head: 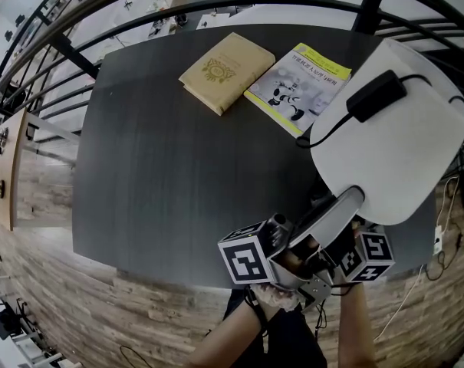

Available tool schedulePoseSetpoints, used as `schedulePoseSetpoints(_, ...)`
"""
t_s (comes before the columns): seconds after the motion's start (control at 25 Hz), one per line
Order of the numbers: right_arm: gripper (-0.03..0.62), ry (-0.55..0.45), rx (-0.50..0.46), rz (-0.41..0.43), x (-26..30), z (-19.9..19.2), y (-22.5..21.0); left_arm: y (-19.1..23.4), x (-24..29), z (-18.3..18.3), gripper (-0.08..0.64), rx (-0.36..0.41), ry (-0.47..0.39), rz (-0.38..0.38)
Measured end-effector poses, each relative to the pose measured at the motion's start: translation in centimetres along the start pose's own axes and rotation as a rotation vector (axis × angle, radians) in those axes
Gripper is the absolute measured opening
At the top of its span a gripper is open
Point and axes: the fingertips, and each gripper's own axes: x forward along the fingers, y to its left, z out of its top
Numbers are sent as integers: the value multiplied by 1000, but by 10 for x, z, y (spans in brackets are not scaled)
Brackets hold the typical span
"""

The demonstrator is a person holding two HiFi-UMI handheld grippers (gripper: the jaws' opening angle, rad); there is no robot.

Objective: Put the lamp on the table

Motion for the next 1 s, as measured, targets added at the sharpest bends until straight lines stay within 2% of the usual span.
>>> schedulePoseSetpoints(0.6,198,-42,18,-5,-13,4,3,1,-1,-2,57,10,7,4)
schedulePoseSetpoints(1.0,198,6,82,5,-50,-24,16,-6,-10,-8,69,9,14,15)
